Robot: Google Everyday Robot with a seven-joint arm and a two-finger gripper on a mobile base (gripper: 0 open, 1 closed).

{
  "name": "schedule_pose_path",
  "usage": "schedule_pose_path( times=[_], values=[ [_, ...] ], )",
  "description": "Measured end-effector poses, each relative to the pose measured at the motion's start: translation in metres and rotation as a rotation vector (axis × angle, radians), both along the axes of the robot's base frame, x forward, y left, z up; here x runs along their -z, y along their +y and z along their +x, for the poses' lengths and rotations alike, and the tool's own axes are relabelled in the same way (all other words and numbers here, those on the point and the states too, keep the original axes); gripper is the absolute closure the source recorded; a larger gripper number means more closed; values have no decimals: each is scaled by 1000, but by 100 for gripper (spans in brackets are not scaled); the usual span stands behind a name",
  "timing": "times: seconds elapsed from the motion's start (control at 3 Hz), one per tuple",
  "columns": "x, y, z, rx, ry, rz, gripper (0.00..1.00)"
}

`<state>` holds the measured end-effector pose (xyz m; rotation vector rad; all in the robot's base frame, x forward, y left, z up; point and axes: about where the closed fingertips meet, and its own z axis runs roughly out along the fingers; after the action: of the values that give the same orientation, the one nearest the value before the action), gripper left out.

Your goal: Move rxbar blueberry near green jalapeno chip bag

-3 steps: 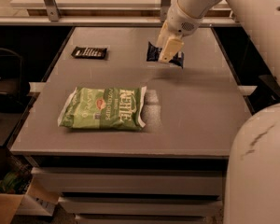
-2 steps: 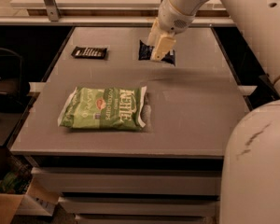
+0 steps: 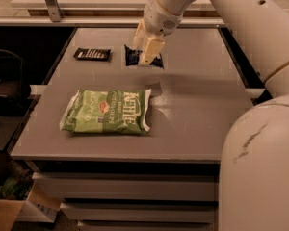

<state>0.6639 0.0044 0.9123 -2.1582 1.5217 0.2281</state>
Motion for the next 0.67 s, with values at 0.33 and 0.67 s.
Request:
schedule_pose_path(
  times=[0.33,0.67],
  values=[
    [6,22,-15,-68,26,0,100],
    [13,36,-24,-105,49,-8,84]
  ],
)
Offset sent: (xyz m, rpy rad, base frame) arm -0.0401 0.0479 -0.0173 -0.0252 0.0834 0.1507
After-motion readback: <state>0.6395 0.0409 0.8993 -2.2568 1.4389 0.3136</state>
